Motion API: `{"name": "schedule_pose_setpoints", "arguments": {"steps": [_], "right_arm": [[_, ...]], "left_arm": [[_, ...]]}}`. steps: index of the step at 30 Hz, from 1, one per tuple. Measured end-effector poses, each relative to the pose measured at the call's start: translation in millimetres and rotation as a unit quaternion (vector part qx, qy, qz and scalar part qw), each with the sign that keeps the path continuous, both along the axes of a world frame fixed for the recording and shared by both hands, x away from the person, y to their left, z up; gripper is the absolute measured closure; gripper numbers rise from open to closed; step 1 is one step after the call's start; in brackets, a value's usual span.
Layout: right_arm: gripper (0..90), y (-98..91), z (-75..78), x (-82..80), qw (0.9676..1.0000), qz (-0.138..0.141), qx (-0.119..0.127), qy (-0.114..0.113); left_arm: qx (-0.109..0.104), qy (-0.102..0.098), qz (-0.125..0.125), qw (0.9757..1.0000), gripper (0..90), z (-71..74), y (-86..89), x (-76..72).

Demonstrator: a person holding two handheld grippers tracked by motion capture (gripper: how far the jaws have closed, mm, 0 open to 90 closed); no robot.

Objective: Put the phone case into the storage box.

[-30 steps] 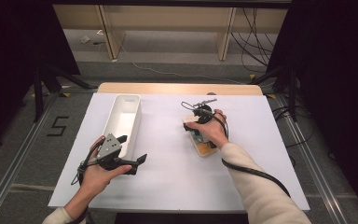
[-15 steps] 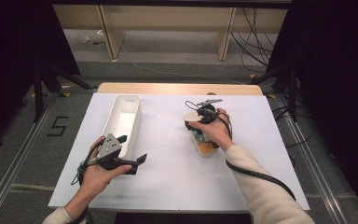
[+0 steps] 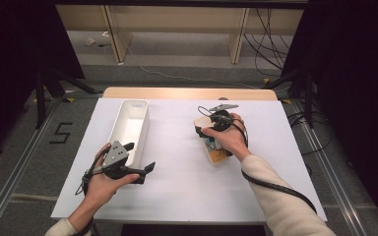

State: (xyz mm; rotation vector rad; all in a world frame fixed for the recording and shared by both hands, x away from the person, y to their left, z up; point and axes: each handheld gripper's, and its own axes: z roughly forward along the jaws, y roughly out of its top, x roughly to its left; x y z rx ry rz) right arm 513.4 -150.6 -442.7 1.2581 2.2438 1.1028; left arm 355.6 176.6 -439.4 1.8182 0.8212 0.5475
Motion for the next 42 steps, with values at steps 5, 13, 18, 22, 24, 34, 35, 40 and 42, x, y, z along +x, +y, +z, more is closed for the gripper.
{"name": "schedule_pose_setpoints", "arguments": {"steps": [5,13,18,22,24,34,35,40,42], "right_arm": [[11.5,-1.3,2.4,-5.1,0.9999,0.006,0.005,-0.009],[11.5,-5.1,9.2,-14.2,0.9992,0.019,0.017,-0.029],[11.5,-10.1,12.7,-20.1,0.9988,0.021,0.025,-0.038],[11.5,-13.8,15.7,-23.9,0.9981,0.025,0.03,-0.048],[11.6,-15.5,17.6,-26.4,0.9978,0.025,0.033,-0.052],[11.6,-19.5,25.1,-37.4,0.9959,0.035,0.043,-0.072],[11.6,-19.9,25.8,-38.4,0.9956,0.036,0.043,-0.074],[11.6,-21.7,25.7,-42.6,0.9953,0.039,0.045,-0.077],[11.6,-21.7,26.0,-44.6,0.995,0.04,0.046,-0.079]], "left_arm": [[0.0,0.0,0.0,1.0,1.1,0.0,0.0,0.0],[0.0,0.0,0.001,1.0,1.1,-0.1,0.0,0.0],[0.001,0.0,0.001,1.0,1.1,-0.2,-0.2,0.1],[0.001,0.0,0.001,1.0,1.1,-0.3,0.1,0.3],[0.001,0.0,0.002,1.0,1.2,-0.3,0.0,0.3],[0.0,0.0,0.001,1.0,1.2,-0.3,-0.4,0.2],[0.001,0.0,0.001,1.0,1.2,-0.1,-0.4,0.0],[0.0,-0.001,0.002,1.0,1.2,0.2,0.0,-0.3],[0.0,0.0,0.001,1.0,1.3,0.1,-0.4,-0.2]]}}
